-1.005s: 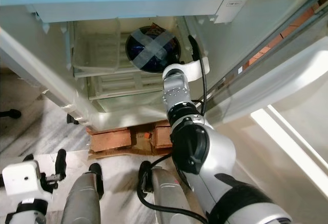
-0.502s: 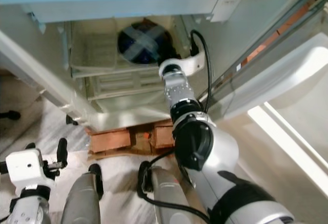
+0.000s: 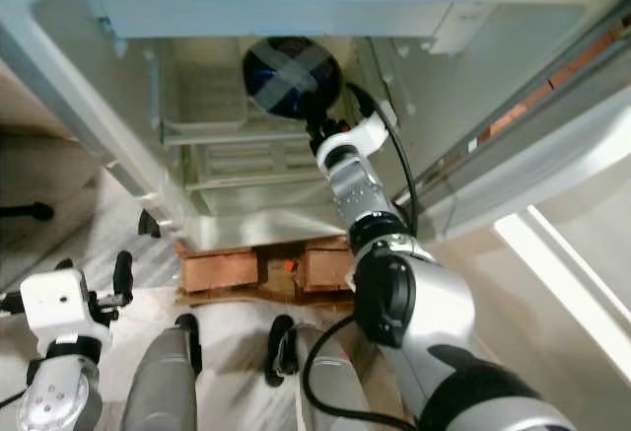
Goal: Restocking fridge
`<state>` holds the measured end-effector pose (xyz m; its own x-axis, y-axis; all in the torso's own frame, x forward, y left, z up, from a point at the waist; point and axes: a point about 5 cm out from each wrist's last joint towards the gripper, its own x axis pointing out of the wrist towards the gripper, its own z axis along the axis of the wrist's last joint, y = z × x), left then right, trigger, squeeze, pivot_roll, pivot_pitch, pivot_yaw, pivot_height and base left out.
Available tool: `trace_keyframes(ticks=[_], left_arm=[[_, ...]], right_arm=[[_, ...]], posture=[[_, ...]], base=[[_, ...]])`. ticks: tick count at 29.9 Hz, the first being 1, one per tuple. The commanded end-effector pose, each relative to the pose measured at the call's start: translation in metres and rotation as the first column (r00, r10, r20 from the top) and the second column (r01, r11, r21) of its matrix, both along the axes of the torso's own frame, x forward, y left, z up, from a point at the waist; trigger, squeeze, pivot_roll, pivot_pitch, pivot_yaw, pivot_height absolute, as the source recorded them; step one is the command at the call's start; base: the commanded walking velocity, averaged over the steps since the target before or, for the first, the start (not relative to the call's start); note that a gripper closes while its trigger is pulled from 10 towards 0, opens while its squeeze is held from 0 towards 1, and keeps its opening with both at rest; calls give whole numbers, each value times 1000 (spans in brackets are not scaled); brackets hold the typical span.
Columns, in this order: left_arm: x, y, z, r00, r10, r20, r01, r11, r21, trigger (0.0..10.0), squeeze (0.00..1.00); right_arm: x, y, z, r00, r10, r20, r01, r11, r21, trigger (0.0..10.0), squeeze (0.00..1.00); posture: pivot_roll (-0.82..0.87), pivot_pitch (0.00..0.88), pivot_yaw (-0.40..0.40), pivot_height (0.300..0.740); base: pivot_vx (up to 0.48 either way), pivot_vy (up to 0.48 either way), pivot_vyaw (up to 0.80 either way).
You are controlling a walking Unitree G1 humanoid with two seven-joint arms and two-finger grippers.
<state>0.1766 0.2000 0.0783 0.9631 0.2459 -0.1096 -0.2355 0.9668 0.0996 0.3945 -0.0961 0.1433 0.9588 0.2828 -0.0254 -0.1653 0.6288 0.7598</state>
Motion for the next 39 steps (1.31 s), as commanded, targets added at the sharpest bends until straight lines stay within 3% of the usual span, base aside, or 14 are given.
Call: trace_keyframes(ticks=[1, 6, 7, 8, 9, 10, 13, 17, 22, 26, 27, 28, 38, 39], left_arm=[[-4, -1, -7, 1000, -12, -28, 12, 1000, -7, 10000, 0], [13, -3, -13, 999, -40, -35, 39, 999, -12, 10000, 0], [16, -3, -14, 998, -44, -35, 43, 999, -13, 10000, 0], [16, -3, -14, 998, -44, -35, 43, 999, -13, 10000, 0], [18, -3, -15, 998, -52, -34, 51, 999, -15, 10000, 0], [20, -4, -16, 998, -57, -36, 56, 998, -20, 10000, 0], [21, -6, -19, 997, -66, -38, 65, 998, -25, 10000, 0], [21, -8, -22, 996, -80, -43, 79, 997, -23, 10000, 0], [28, -8, -22, 996, -84, -37, 83, 996, -18, 10000, 0], [32, -10, -21, 995, -99, -27, 98, 995, -19, 10000, 0], [34, -12, -21, 993, -118, -25, 118, 993, -14, 10000, 0], [35, -13, -21, 992, -124, -24, 124, 992, -12, 10000, 0], [37, -13, -25, 992, -118, -33, 117, 993, -21, 10000, 0], [38, -15, -25, 992, -122, -32, 121, 992, -21, 10000, 0]], right_arm=[[-6, -9, -16, 999, 24, -22, -26, 997, -78, 10000, 1000], [-20, -11, -25, 965, 248, 90, -209, 927, -313, 10000, 1000], [-26, -10, -28, 949, 296, 111, -241, 905, -352, 10000, 745], [-26, -10, -28, 949, 296, 111, -241, 905, -352, 10000, 745], [-33, -10, -31, 929, 343, 136, -271, 885, -380, 10000, 302], [-45, -12, -35, 910, 383, 160, -284, 855, -434, 10000, 0], [-63, -16, -39, 887, 422, 189, -290, 827, -482, 10000, 0], [-77, -26, -43, 911, 363, 196, -213, 821, -530, 10000, 0], [-96, -47, -47, 971, 132, 201, 13, 805, -593, 10000, 0], [-100, -50, -48, 977, 68, 201, 74, 779, -623, 10000, 0], [-101, -48, -50, 977, 54, 208, 102, 735, -670, 10000, 0], [-102, -44, -52, 976, 80, 203, 68, 772, -632, 10000, 0], [-98, -46, -48, 971, 58, 231, 118, 724, -680, 10000, 0], [-98, -46, -50, 970, 46, 240, 143, 690, -709, 10000, 0]], posture=[[275, 211, -142, 740], [213, 172, -115, 740], [204, 169, -112, 740], [204, 169, -112, 740], [196, 165, -109, 740], [182, 157, -104, 740], [171, 147, -100, 740], [162, 130, -99, 740], [150, 110, -78, 740], [146, 109, -72, 740], [142, 104, -70, 740], [142, 104, -70, 740], [135, 93, -64, 740], [135, 94, -58, 740]], base=[[0, 0, 0], [0, 0, 0], [0, 0, 0], [0, 0, 0], [0, 0, 0], [0, 0, 0], [0, 0, 0], [0, 0, 0], [-196, 0, 0], [-274, 0, 0], [-337, 0, 0], [-356, 0, 0], [-372, 0, 0], [-394, 0, 0]])
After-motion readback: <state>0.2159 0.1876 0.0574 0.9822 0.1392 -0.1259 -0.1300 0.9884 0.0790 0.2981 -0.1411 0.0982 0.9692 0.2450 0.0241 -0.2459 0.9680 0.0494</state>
